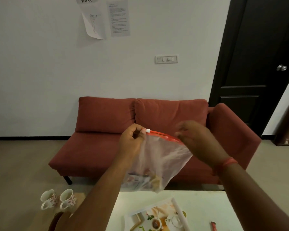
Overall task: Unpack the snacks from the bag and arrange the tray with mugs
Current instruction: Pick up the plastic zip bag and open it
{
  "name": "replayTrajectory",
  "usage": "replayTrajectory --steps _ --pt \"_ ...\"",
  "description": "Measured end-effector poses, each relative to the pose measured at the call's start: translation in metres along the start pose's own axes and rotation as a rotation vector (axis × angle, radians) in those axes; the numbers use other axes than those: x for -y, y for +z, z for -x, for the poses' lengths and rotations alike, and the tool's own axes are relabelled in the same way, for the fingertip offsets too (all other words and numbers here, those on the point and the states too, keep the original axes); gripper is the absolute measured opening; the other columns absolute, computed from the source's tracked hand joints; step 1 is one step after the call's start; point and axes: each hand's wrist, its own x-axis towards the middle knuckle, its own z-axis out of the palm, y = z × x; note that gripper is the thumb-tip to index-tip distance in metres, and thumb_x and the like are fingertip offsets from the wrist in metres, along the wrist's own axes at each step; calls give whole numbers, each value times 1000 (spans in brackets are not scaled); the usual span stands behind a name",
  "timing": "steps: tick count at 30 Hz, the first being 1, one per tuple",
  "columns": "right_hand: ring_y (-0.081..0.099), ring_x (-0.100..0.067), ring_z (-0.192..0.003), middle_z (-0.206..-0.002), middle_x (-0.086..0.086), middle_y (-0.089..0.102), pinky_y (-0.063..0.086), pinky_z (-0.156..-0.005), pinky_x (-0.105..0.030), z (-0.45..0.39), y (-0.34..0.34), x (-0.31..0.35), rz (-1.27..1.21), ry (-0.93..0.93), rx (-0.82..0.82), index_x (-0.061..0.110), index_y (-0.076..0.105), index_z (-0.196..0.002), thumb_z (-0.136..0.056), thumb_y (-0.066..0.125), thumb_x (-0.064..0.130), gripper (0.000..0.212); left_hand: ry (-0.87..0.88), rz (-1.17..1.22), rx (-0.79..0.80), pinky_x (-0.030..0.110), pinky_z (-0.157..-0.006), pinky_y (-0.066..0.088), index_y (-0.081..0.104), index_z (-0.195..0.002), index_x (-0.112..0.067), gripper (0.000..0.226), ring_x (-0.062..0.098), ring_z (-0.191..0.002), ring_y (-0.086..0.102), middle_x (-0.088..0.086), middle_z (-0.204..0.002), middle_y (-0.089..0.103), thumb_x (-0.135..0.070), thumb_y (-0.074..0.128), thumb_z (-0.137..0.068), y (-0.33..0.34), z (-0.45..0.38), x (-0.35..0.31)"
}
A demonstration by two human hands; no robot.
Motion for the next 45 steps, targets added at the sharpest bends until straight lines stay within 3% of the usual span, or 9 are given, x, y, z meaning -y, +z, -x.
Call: replayTrajectory --steps 3,10,13,16,22,29,34,39,45 --pt "56 -1 -96 -106 17 60 47 -86 -20 -12 17 38 -84 -94 -19 23 66 -114 -93 60 35 25 54 -24 89 10 -63 45 68 -85 -16 12 -4 -69 57 -13 -78 66 -15 61 -94 8 1 -11" --pt "61 -14 -81 -90 1 68 56 -72 -34 -32 26 70 -161 -80 -64 16 66 -93 -91 65 15 3 60 39 93 28 -69 52 66 -82 -10 21 10 -73 58 2 -79 65 8 56 -88 -5 -9 -19" --pt "60 -15 -77 -87 -1 67 55 -68 -34 -34 27 74 -96 -84 -55 16 65 -90 -90 63 8 7 29 55 81 37 -78 57 67 -81 -16 18 23 -82 66 8 -86 71 -4 60 -92 -9 -8 -16" --pt "58 -12 -73 -83 2 64 52 -65 -31 -31 29 68 -73 -79 -36 17 62 -85 -89 60 5 13 1 66 10 34 -77 55 67 -85 -18 11 17 -81 63 6 -85 69 -17 61 -94 -15 -9 -11" --pt "54 -13 -72 -76 10 56 49 -65 -33 -11 17 18 25 -9 0 22 56 -74 -87 62 6 22 -84 256 -248 43 -82 50 65 -81 -24 19 14 -80 58 -5 -79 64 -10 62 -93 -64 -34 -1" --pt "57 -4 -75 -81 10 61 55 -71 -31 11 18 -4 6 56 24 23 62 -81 -87 70 15 13 7 157 -290 32 -81 53 65 -83 -27 17 6 -80 59 -11 -81 63 -17 61 -95 -67 -41 5" --pt "62 -6 -85 -91 8 67 56 -78 -29 9 6 -2 -131 68 177 22 68 -93 -92 64 33 12 53 231 -160 30 -80 53 64 -86 -20 12 6 -80 57 -8 -81 61 -13 60 -95 -56 -43 1" --pt "62 -1 -87 -93 11 69 51 -76 -21 -2 10 11 -198 32 153 27 68 -98 -92 62 35 11 119 269 -43 13 -71 51 62 -88 -16 12 -5 -71 57 -6 -82 61 -9 57 -96 -37 -39 -7" --pt "64 -5 -76 -81 12 70 50 -72 -20 -4 22 27 -281 -23 152 25 71 -87 -93 63 29 11 87 327 38 22 -78 51 66 -89 -19 6 2 -78 60 -14 -79 67 -19 61 -92 -27 -38 -6"
